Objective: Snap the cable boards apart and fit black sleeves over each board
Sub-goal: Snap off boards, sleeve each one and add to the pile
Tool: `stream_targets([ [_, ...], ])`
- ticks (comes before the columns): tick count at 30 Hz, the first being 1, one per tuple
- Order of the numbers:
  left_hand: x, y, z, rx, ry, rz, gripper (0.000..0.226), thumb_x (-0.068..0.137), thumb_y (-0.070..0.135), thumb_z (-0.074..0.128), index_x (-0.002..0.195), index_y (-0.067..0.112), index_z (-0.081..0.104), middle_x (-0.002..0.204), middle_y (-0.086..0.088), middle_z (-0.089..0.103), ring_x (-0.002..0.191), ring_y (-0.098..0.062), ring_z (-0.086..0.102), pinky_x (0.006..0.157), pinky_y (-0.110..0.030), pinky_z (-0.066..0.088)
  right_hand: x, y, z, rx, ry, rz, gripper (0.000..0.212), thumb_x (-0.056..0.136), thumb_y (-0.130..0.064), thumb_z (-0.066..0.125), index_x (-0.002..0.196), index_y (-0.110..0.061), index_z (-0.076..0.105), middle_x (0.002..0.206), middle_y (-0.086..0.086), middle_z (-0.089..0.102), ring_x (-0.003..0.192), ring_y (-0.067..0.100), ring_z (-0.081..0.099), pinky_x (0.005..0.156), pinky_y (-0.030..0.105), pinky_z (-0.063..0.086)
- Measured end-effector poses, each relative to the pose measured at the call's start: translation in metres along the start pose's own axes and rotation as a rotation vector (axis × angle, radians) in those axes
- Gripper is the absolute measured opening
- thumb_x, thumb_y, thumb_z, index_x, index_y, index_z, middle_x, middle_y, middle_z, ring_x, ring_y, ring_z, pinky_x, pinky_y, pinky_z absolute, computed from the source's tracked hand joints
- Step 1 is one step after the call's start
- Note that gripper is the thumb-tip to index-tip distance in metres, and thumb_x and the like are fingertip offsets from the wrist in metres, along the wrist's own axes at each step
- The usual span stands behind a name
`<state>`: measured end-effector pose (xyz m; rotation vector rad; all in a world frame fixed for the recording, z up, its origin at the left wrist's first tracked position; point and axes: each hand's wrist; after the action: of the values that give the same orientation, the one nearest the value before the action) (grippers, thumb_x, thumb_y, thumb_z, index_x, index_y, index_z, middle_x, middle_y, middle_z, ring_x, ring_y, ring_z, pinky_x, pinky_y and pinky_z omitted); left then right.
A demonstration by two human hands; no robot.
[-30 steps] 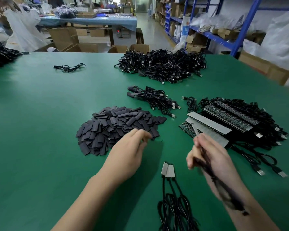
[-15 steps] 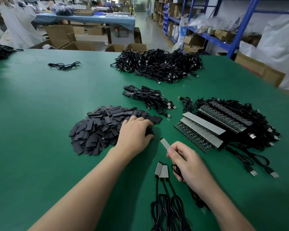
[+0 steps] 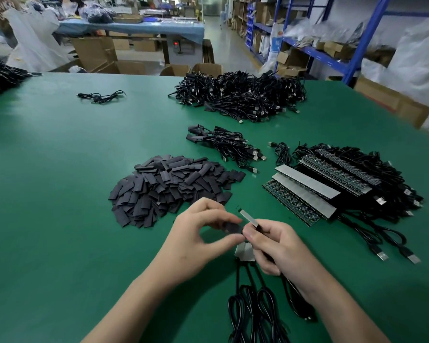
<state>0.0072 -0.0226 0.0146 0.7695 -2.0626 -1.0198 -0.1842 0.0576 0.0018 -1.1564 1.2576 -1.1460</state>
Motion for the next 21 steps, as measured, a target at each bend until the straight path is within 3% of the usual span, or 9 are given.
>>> stream_targets([
  [6, -0.011, -0.008, -0.001, 0.051, 0.01, 0.087, 0.024, 0.078, 0.034, 0.088, 0.1, 0.028, 0.081, 0.099, 0.01, 0.066, 0.095, -0.016, 0.067, 0.084, -0.029, 0.054, -0.002, 0.001, 0.002, -0.029, -0.021, 0.008, 0.027, 0.086, -0.047, 0.069, 0.082, -0.02, 0.066, 0.044, -0.001, 0.036, 0.038, 0.01, 0.024, 0.051, 0.026, 0.028],
  [10, -0.012, -0.012, 0.0, 0.033, -0.004, 0.085, 0.022, 0.078, 0.036, 0.086, 0.1, 0.033, 0.081, 0.094, 0.011, 0.068, 0.092, -0.014, 0.068, 0.081, -0.029, 0.053, -0.002, 0.001, 0.002, -0.089, -0.029, 0.001, 0.025, 0.089, -0.044, 0.066, 0.08, -0.02, 0.065, 0.045, -0.003, 0.038, 0.039, 0.01, 0.026, 0.044, 0.022, 0.025],
  [16, -0.011, -0.019, -0.005, -0.04, 0.122, 0.032, 0.021, 0.078, 0.038, 0.085, 0.096, 0.028, 0.082, 0.095, 0.013, 0.071, 0.09, -0.016, 0.067, 0.073, -0.032, 0.053, -0.002, -0.002, -0.004, -0.032, 0.03, -0.007, 0.05, 0.1, -0.054, 0.043, 0.084, -0.013, 0.065, 0.065, 0.0, 0.035, 0.042, 0.015, 0.032, 0.044, 0.024, 0.027],
  [21, -0.012, -0.024, -0.007, -0.071, 0.142, 0.018, 0.019, 0.076, 0.038, 0.087, 0.094, 0.031, 0.081, 0.095, 0.013, 0.074, 0.091, -0.014, 0.069, 0.072, -0.029, 0.052, -0.008, -0.008, 0.003, -0.253, -0.044, -0.042, 0.044, 0.101, -0.046, 0.044, 0.076, -0.013, 0.055, 0.063, 0.009, 0.03, 0.045, 0.018, 0.033, 0.046, 0.031, 0.027],
])
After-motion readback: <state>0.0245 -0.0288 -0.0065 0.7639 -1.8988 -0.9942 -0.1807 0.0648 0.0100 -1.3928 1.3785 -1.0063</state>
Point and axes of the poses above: each hand's wrist, its own x-axis towards the middle knuckle, its own z-axis out of the palm, y = z × x
